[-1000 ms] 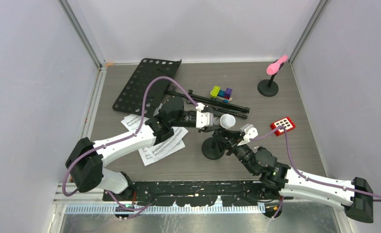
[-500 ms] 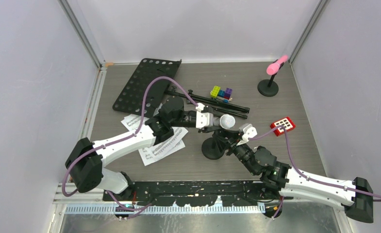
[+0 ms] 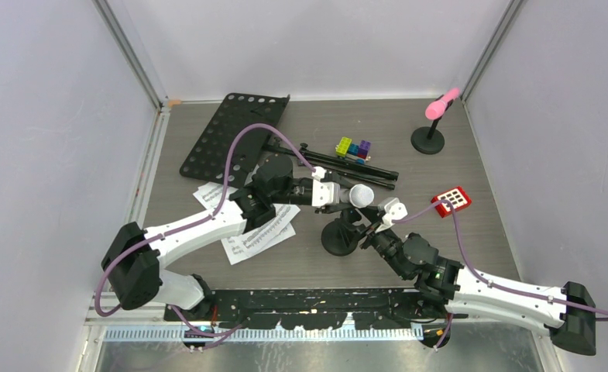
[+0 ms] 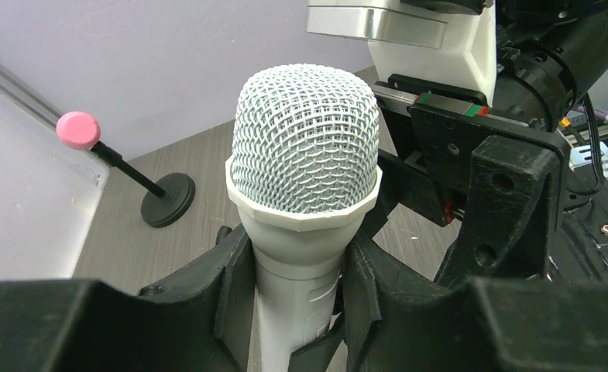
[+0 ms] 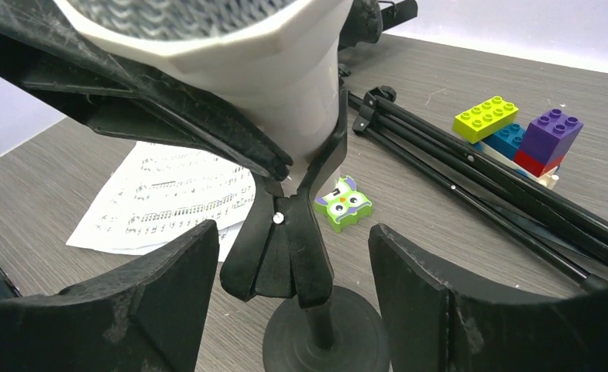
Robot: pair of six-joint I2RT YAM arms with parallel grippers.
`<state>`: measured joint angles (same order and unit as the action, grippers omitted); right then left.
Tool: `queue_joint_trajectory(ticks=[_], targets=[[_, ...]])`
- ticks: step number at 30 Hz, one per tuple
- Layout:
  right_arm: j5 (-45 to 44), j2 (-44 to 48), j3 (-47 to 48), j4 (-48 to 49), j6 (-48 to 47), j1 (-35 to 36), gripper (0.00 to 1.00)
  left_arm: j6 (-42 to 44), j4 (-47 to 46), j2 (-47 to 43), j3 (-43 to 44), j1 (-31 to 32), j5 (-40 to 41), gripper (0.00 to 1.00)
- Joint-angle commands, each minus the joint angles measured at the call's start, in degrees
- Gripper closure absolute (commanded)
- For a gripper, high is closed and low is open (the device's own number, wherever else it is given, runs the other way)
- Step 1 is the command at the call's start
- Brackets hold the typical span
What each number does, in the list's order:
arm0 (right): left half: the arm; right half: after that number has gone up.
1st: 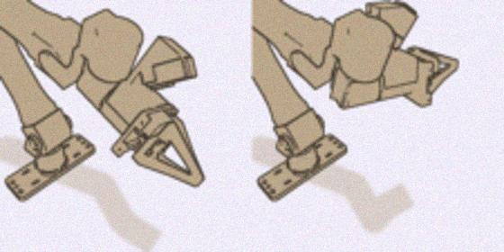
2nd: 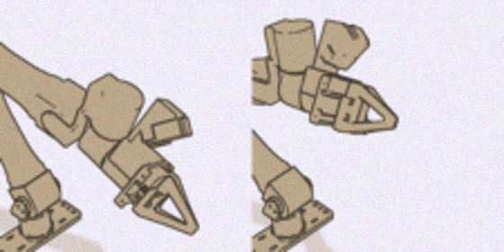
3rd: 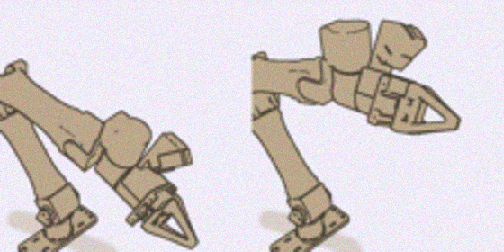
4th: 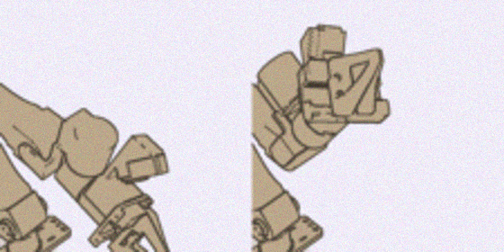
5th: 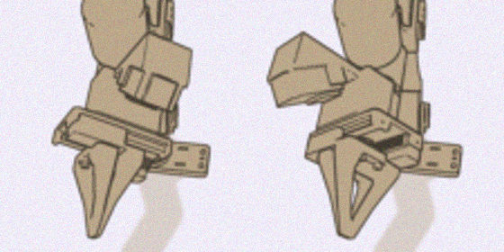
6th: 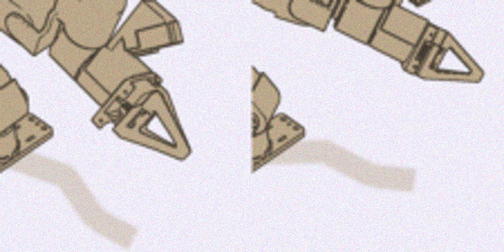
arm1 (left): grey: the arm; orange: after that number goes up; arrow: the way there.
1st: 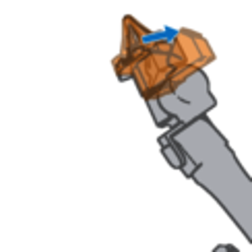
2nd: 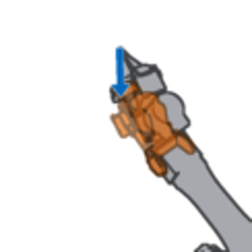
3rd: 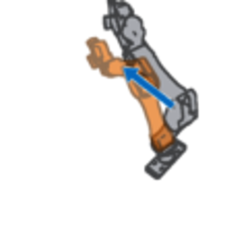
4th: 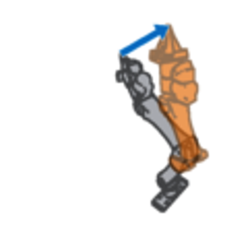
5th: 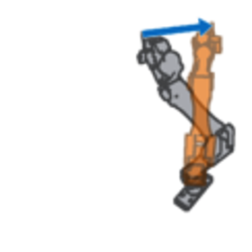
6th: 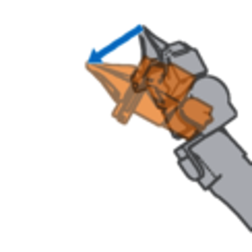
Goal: Pack up the instrument practice props
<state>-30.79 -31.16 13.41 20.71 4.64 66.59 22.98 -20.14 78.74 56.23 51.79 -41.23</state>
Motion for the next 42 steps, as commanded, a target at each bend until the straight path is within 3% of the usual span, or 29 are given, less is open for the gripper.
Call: queue_joint_trajectory(ticks=[1,5,6,10,11,12,22,27,32,36,42], targets=[[-0.77,-0.09,1.92,1.56,-0.79,0.07,0.25,-0.99,-1.97,-1.87,1.87,0.33,-2.36,1.0],[-0.68,0.19,2.15,1.59,-0.95,0.06,0.31,-1.09,-2.32,-1.76,1.99,0.33,-2.29,1.0],[-0.56,0.31,2.15,1.61,-0.94,0.11,0.39,-1.1,-2.32,-1.76,2.02,0.33,-2.34,1.0],[-0.25,0.98,1.78,1.6,-0.68,0.04,0.89,-1.14,-2.34,-1.69,2.02,0.33,-2.29,1.0],[-0.29,1.07,1.65,1.58,-0.55,0.07,0.98,-1.17,-2.36,-1.89,1.89,0.31,-2.11,1.0],[-0.37,1.17,1.51,1.54,-0.39,0.12,0.99,-1.13,-2.55,-2.0,1.73,0.33,-1.74,1.0],[-0.92,2.29,0.77,0.76,0.11,0.04,0.99,6.68,-1.49,-8.35,0.42,0.2,15.64,1.0],[-1.24,2.84,0.43,0.49,0.39,0.11,0.99,8.54,4.79,-12.62,0.85,-0.37,22.05,1.0],[-1.83,2.62,0.61,0.35,0.37,0.06,0.99,-1.27,3.88,-17.95,-2.76,-0.46,35.72,1.0],[-1.79,1.93,1.14,0.21,0.68,0.06,0.96,-15.46,4.07,-24.4,-8.11,-0.46,53.67,1.0],[-1.18,-0.05,2.31,0.51,0.56,0.11,0.65,-37.04,13.2,-37.6,-18.6,-0.46,70.12,1.0]])
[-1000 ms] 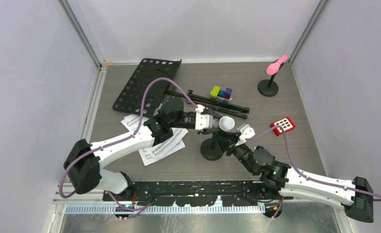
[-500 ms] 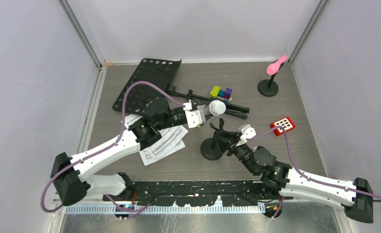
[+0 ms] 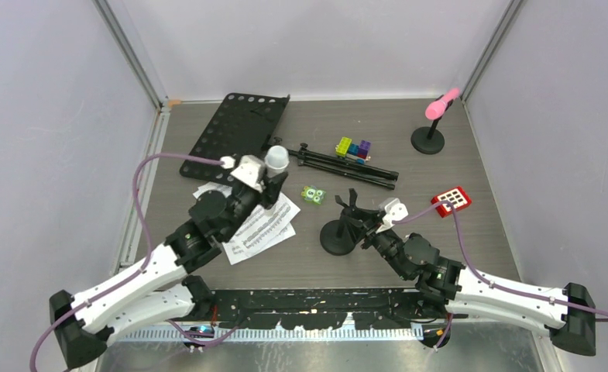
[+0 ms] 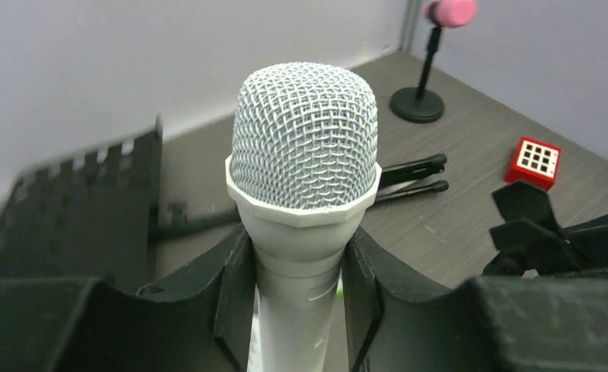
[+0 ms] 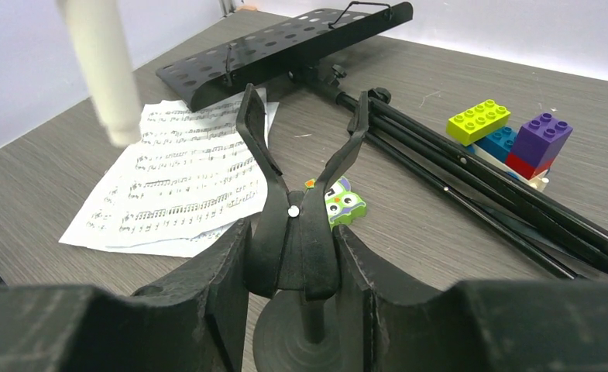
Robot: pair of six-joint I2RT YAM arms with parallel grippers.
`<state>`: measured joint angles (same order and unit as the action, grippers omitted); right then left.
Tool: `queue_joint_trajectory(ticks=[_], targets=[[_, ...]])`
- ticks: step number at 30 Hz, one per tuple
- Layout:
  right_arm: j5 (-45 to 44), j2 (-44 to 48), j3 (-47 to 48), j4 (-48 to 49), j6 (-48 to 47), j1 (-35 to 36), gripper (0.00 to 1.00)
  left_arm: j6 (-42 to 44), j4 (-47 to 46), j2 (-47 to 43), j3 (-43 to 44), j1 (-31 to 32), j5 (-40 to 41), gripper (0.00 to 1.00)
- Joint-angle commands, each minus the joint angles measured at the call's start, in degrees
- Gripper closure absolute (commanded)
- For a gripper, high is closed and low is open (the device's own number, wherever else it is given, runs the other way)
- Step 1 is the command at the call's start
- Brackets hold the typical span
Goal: Pack up the instrument practice props
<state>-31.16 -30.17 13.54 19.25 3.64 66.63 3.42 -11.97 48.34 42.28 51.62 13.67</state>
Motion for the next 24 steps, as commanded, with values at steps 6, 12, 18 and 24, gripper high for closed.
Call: queue_joint_trajectory(ticks=[6,12,18,24], targets=[[-0.48,-1.48,3.49,2.56,0.75,0.05,0.3,-39.54,19.18,-22.15,-15.63,-0.29,29.71,1.0],[2.62,-1.22,6.91,0.64,0.35,0.04,0.0,-52.59,29.18,-35.39,-23.72,-0.29,35.64,1.0],[5.66,0.22,10.47,-3.57,3.1,0.0,0.0,-60.76,37.27,-36.96,-26.2,-0.29,40.18,1.0],[6.38,2.49,12.62,-7.12,5.88,0.01,0.0,-63.33,35.44,-27.86,-26.64,-0.52,39.27,0.98]])
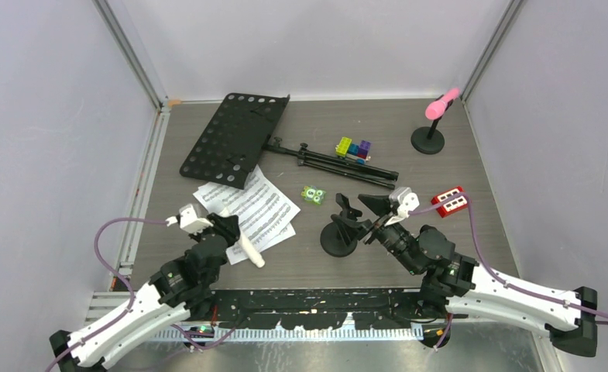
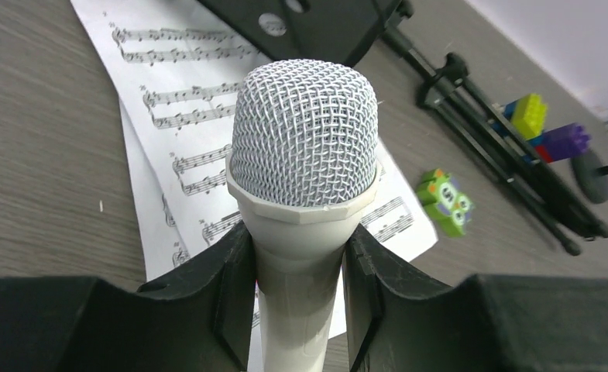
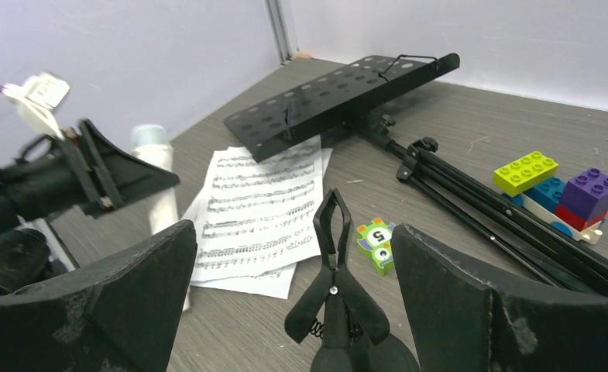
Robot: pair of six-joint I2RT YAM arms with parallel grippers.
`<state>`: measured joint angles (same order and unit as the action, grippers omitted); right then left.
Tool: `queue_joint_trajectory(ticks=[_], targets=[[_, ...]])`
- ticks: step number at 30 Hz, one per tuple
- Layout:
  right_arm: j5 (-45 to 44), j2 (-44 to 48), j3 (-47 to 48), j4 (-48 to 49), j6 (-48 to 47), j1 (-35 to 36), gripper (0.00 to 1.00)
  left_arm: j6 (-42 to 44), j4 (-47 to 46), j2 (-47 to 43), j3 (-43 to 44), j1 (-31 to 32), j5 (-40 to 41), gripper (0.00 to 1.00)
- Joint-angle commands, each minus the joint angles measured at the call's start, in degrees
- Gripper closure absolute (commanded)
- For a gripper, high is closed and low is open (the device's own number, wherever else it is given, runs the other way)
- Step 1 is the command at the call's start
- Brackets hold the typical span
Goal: Pack up the instrument practice props
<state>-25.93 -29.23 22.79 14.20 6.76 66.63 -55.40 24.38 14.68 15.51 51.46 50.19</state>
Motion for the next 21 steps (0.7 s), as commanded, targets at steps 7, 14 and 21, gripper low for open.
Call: queue_joint_trajectory(ticks=[7,14,21], targets=[[0.22,2.97,5.16,-6.53,4.46,0.05,0.0,-0.28,-7.13,23.49,4.6,-17.81,-16.95,1.0],[-1.67,5.22,4.65,-8.58,5.35,0.05,0.0,1.87,-14.78,35.2,6.89,-34.02,-35.18,1.0],[-7.57,7.06,4.89,-12.22,5.93,0.07,0.0,3.19,-17.31,42.13,8.86,-35.18,-36.94,0.59]])
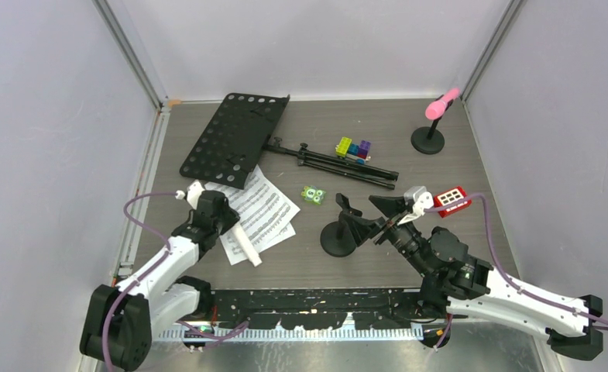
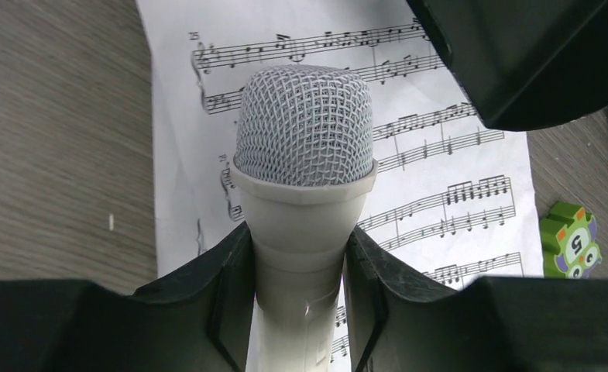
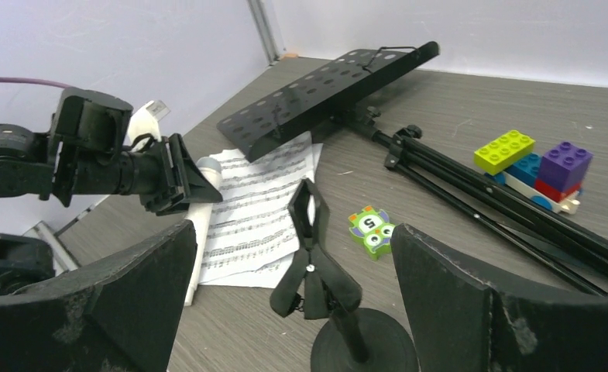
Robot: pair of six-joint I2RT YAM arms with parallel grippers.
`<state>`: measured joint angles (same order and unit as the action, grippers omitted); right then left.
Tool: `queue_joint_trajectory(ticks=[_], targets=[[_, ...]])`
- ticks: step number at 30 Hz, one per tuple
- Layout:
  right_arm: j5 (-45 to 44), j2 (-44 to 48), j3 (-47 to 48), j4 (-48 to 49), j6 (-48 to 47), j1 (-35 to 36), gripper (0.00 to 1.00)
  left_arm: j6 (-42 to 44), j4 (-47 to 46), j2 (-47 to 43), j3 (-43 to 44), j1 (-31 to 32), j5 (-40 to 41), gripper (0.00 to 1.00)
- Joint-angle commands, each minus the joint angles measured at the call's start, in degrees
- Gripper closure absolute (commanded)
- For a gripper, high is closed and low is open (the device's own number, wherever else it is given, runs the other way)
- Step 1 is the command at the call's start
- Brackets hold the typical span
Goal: Pack up the instrument practice props
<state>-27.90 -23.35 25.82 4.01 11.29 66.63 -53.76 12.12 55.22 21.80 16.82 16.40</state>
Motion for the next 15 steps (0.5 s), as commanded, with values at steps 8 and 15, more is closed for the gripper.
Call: queue_joint_trajectory(ticks=[8,15], targets=[[-20.31,-1.69,7.82,-16.26,10.83,0.01,0.0,1.11,-3.07,-0.24,1.71,-0.65,-1.38,0.31],[-28.94,-9.53,15.98,-28.17,19.15,0.05,0.0,3.47,4.04,-7.09,4.02,-0.65,0.66,0.29]])
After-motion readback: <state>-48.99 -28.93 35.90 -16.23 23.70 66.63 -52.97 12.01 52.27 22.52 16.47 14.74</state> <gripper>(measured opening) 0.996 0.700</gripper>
